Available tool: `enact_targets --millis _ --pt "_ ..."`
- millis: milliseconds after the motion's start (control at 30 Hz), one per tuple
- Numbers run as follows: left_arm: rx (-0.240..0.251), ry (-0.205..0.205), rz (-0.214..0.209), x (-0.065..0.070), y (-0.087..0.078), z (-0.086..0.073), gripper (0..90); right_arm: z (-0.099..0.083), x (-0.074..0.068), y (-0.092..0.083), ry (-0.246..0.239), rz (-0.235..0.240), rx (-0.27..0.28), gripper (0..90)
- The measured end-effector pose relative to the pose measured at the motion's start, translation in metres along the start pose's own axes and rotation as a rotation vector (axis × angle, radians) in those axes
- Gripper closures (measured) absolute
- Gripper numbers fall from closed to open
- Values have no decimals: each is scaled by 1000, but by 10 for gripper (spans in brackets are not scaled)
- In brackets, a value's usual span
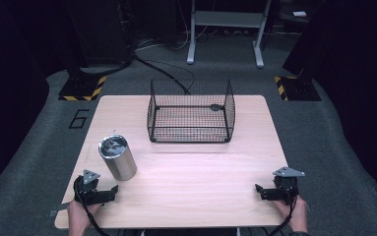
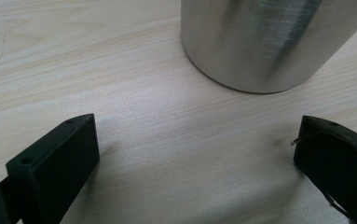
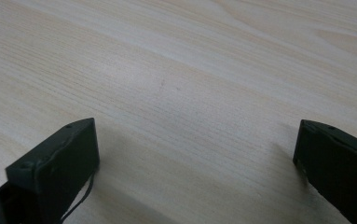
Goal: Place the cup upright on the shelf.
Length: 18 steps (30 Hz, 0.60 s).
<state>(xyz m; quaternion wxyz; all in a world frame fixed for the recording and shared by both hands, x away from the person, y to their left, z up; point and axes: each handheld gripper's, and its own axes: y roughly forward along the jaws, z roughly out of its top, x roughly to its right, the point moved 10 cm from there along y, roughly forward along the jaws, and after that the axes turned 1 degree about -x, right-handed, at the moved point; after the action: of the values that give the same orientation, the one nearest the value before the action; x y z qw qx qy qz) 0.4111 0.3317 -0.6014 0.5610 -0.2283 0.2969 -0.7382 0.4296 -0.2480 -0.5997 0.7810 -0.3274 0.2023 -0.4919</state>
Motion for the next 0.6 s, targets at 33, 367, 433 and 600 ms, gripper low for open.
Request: enact_targets --millis 33,367,433,600 --pt "-3 -6 5 0 0 0 0 0 0 0 1 0 0 0" --pt "-10 -21 12 1 0 0 3 0 0 0 1 -3 5 0" --pt "-10 -20 10 1 0 0 3 1 0 0 0 -1 9 0" --pt "-13 -3 7 1 0 0 1 0 0 0 4 0 -1 0"
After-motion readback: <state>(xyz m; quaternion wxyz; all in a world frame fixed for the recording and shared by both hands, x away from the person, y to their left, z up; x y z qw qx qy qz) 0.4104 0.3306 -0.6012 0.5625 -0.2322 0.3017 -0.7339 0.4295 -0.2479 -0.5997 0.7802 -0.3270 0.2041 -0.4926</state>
